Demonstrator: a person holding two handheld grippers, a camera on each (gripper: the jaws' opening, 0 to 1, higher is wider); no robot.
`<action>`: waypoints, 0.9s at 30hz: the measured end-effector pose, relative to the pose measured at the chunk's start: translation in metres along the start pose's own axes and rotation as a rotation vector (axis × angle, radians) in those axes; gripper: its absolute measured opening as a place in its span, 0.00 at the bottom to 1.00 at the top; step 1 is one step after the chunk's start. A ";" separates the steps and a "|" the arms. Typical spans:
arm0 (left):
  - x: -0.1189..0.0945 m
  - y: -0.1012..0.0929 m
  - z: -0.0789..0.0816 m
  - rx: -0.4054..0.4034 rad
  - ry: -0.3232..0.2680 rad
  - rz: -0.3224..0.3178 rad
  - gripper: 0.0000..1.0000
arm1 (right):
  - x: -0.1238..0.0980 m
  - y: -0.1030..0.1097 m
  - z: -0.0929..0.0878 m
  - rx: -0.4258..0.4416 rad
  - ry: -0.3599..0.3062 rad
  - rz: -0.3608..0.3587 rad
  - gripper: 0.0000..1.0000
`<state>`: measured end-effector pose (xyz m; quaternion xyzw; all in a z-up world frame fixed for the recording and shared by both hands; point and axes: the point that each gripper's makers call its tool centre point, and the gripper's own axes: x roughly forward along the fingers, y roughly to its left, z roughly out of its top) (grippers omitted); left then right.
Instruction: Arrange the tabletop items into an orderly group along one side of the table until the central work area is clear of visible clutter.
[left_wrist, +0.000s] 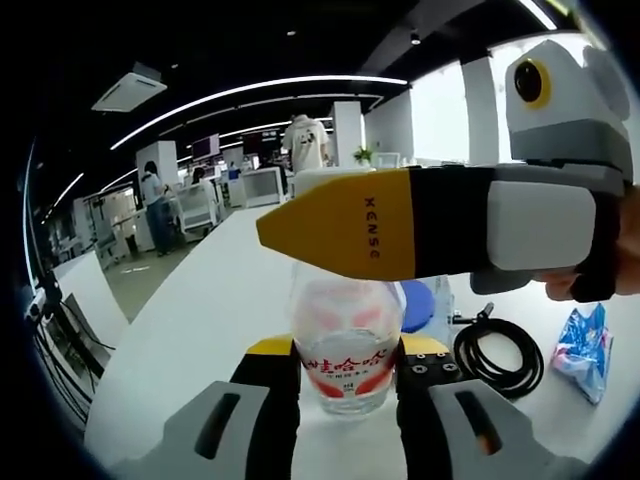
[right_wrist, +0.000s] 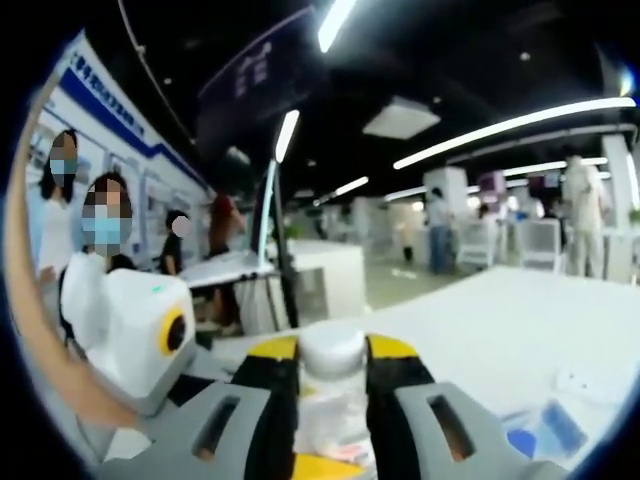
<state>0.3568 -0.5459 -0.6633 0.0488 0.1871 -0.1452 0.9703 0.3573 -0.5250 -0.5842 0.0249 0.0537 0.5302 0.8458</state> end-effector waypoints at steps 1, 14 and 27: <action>-0.001 0.000 0.000 -0.005 -0.001 0.002 0.35 | 0.000 0.000 0.000 0.005 0.000 -0.001 0.22; -0.001 0.000 0.000 -0.015 0.000 0.006 0.35 | 0.002 0.000 0.001 0.010 0.000 -0.010 0.22; -0.007 0.020 0.000 -0.014 -0.001 0.033 0.35 | 0.019 0.008 0.004 0.022 -0.010 0.007 0.22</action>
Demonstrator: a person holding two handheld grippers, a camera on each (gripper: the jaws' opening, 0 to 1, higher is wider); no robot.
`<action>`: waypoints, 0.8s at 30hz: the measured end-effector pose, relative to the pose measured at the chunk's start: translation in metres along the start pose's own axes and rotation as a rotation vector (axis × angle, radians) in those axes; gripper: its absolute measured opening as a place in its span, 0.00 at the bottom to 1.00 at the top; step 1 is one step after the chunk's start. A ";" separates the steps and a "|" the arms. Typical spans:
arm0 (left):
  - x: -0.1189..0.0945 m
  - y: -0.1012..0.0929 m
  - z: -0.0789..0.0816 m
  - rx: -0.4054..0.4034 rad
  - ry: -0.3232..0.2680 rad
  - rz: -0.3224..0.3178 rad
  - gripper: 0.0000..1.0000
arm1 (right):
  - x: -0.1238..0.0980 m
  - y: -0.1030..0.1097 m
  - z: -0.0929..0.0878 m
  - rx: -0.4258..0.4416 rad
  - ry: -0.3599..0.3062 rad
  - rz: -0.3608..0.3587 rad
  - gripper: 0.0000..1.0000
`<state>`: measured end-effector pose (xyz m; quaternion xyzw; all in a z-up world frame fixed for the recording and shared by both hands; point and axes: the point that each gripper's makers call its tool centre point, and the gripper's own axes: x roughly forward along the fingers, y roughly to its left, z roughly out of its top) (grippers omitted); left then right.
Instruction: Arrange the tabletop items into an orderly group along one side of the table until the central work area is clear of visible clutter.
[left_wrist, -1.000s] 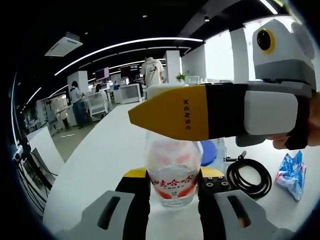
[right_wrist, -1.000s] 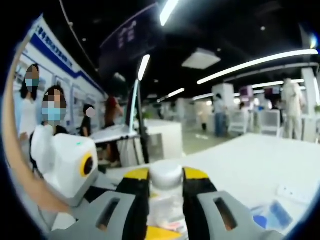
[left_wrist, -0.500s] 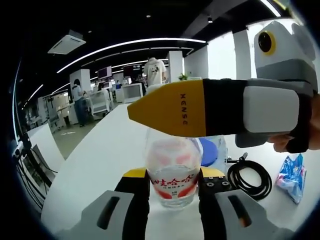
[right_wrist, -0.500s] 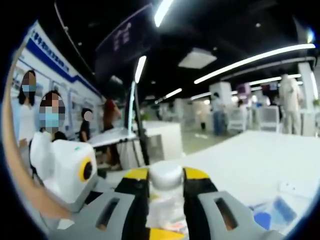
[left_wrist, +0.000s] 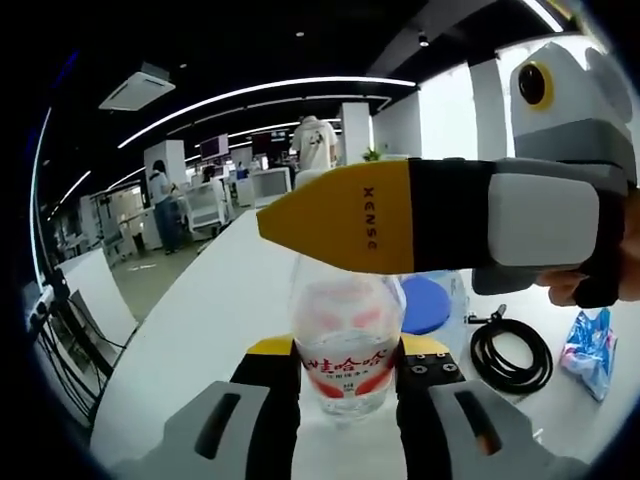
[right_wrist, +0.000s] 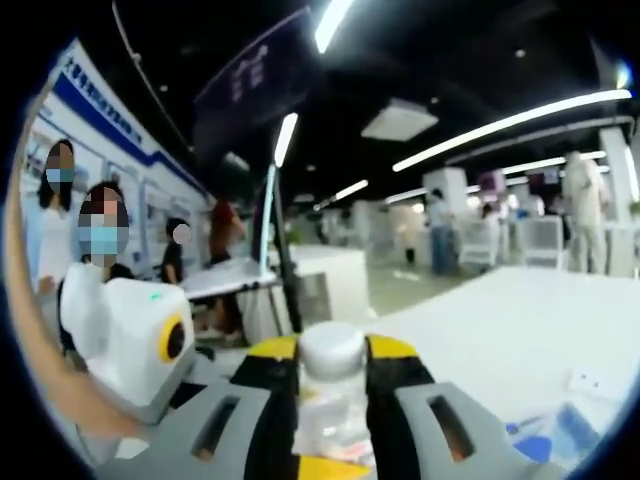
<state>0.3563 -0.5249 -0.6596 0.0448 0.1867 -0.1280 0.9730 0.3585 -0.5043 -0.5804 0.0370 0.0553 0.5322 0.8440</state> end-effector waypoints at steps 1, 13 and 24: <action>0.000 0.000 -0.001 -0.004 0.000 0.002 0.35 | 0.000 -0.001 -0.001 -0.001 0.002 0.001 0.22; 0.004 -0.001 -0.002 -0.009 -0.001 -0.008 0.36 | 0.000 -0.002 -0.001 0.023 0.007 -0.010 0.23; 0.003 0.009 0.004 -0.070 -0.033 0.014 0.51 | -0.001 -0.004 0.003 0.094 -0.011 -0.024 0.43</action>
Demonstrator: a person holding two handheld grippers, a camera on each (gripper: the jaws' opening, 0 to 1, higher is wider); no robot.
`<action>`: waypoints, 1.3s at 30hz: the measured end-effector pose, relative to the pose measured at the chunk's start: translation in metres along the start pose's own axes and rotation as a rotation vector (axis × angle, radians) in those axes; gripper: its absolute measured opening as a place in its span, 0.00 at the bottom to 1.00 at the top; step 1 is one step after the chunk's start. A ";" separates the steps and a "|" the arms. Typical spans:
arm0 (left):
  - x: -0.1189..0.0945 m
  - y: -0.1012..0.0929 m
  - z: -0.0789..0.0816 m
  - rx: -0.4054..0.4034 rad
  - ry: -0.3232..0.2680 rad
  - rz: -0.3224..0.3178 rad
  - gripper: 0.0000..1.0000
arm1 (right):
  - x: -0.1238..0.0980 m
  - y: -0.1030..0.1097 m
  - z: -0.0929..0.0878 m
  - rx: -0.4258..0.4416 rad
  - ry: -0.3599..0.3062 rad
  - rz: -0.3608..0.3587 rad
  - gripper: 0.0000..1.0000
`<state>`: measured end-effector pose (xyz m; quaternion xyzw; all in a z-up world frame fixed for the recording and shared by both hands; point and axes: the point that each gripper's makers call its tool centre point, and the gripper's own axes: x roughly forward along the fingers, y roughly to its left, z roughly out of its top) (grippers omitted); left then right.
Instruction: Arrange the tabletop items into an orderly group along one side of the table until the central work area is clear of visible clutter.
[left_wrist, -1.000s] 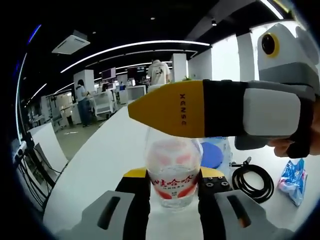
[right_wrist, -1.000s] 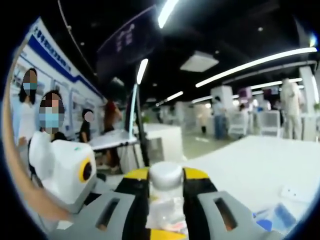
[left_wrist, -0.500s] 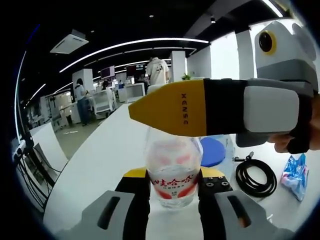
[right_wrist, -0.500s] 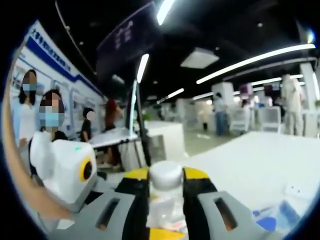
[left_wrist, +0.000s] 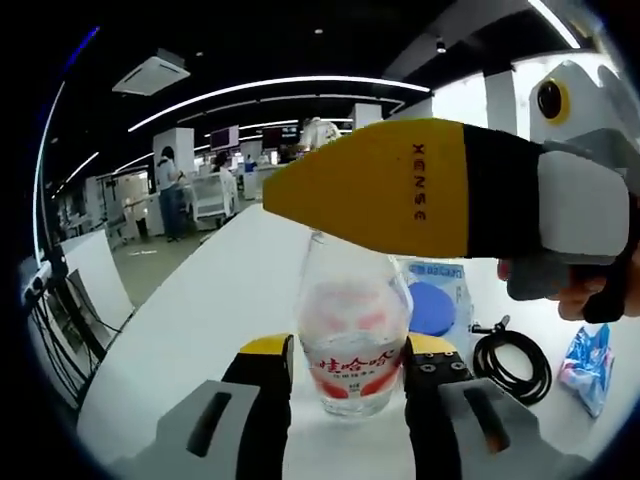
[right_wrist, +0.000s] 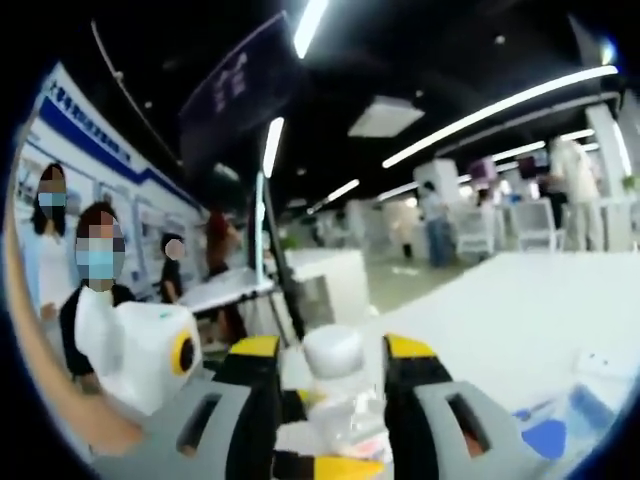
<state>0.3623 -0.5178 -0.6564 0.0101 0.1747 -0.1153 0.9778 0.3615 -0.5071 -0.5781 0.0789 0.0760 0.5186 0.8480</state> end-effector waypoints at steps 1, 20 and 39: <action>-0.001 0.000 0.005 -0.006 -0.022 -0.001 0.51 | -0.001 -0.001 -0.001 -0.003 0.004 -0.002 0.43; -0.001 -0.011 0.014 -0.066 -0.049 -0.046 0.90 | -0.005 -0.003 0.002 -0.014 0.015 -0.021 0.60; -0.021 -0.022 0.027 -0.082 -0.087 -0.103 1.00 | -0.036 -0.003 0.011 -0.029 0.002 -0.061 0.86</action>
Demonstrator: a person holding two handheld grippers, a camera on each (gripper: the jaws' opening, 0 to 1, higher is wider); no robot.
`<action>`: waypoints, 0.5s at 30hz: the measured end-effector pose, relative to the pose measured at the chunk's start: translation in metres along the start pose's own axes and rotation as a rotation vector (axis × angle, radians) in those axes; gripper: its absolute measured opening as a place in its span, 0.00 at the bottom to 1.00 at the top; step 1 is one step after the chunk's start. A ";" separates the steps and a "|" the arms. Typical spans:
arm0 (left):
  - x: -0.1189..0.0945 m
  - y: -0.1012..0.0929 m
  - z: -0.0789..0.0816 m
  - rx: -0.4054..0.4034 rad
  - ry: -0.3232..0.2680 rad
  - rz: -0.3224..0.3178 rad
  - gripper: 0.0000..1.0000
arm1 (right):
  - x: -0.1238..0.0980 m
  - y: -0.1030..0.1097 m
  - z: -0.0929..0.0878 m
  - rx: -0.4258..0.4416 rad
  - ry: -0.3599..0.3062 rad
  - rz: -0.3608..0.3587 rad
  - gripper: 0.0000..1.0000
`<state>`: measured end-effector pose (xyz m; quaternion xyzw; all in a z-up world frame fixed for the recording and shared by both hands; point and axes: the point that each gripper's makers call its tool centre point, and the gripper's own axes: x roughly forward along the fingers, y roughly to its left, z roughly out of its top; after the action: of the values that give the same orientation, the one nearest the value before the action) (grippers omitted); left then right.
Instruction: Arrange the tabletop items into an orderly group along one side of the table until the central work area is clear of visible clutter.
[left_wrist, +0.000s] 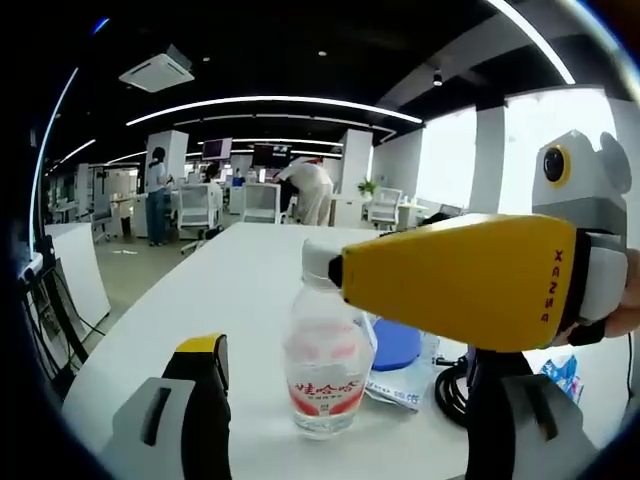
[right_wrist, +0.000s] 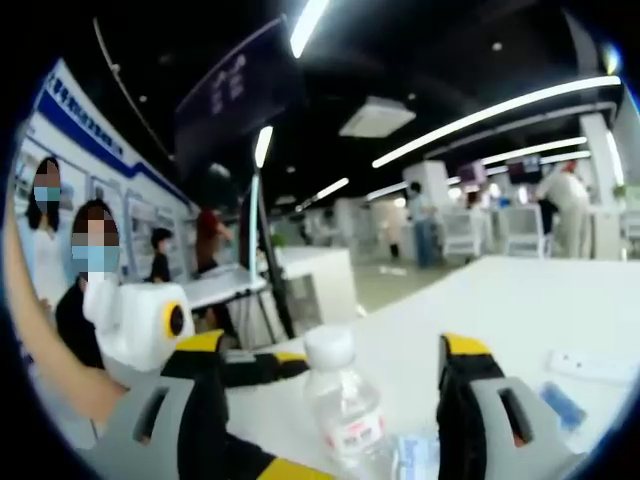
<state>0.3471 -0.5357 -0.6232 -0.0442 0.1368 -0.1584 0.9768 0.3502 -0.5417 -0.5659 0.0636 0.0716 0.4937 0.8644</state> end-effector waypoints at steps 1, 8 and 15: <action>-0.001 0.000 0.000 -0.004 0.000 -0.002 1.00 | -0.002 -0.001 0.001 0.001 -0.001 -0.005 0.86; -0.010 -0.009 0.005 -0.007 -0.005 -0.033 1.00 | -0.016 0.000 0.011 -0.002 -0.017 -0.021 0.90; -0.018 -0.012 0.003 -0.024 0.010 -0.055 1.00 | -0.036 -0.003 0.017 0.013 -0.040 -0.058 0.92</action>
<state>0.3278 -0.5406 -0.6141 -0.0591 0.1425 -0.1839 0.9708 0.3377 -0.5743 -0.5471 0.0769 0.0593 0.4665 0.8792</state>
